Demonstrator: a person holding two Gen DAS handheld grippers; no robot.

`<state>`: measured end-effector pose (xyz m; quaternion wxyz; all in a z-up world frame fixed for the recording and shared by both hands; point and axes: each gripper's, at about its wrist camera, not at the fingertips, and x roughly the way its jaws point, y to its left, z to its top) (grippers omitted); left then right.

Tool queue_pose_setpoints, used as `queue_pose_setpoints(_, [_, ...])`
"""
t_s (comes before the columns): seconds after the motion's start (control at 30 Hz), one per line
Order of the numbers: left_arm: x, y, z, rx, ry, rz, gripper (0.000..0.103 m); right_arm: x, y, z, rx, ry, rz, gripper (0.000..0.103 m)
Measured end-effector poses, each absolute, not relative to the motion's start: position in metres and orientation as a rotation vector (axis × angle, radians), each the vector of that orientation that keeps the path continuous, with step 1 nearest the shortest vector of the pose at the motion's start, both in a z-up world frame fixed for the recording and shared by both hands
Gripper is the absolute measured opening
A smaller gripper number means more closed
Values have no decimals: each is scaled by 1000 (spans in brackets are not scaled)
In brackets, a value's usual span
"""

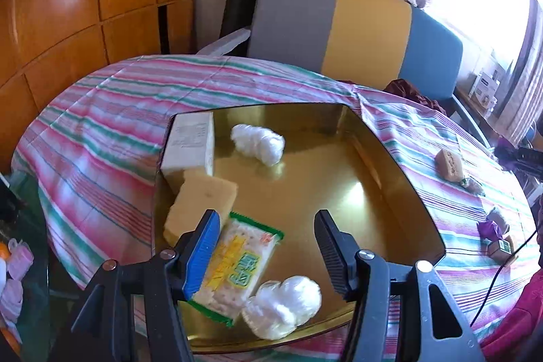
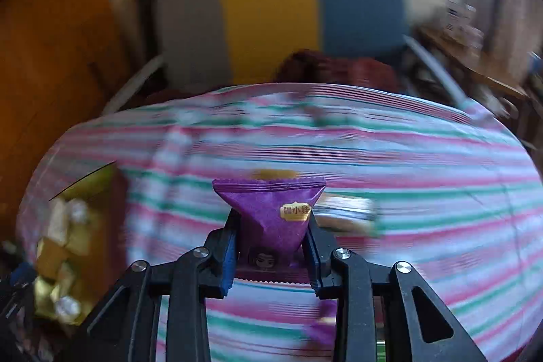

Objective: Organize objects
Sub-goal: 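Lower the purple snack packet into the gold tray and open right tool, then move both tools back over the remaining items on the table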

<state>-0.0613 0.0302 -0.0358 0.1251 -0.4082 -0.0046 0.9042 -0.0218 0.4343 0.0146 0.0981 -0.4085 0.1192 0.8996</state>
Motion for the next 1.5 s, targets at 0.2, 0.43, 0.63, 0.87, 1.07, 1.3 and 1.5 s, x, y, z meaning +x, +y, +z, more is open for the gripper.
queue_pose_setpoints(0.2, [-65,-3,-44,-1239,-93,2665,58,-67,292,12,-1452,219,2926,34])
queue_pose_setpoints(0.43, [-70,-50,-55,-1314,-224,2722,58,-119,171,-54,-1824,43,2901,34])
queue_pose_setpoints(0.63, [-70,-61,-61,-1338,-272,2729,58,-164,134,-98,-1940,155,2792,41])
queue_pose_setpoints(0.87, [-68,-54,-66,-1352,-251,2712,58,-162,147,-89,-1875,411,2827,59])
queue_pose_setpoints(1.07, [-61,-48,-63,-1337,-234,2698,58,-137,163,-70,-1759,347,2870,61])
queue_pose_setpoints(1.3, [-54,-32,-62,-1318,-195,2661,58,-90,194,-52,-1620,281,2900,71])
queue_pose_setpoints(1.5, [-53,-15,-60,-1303,-168,2632,58,-52,227,-50,-1551,318,2878,72])
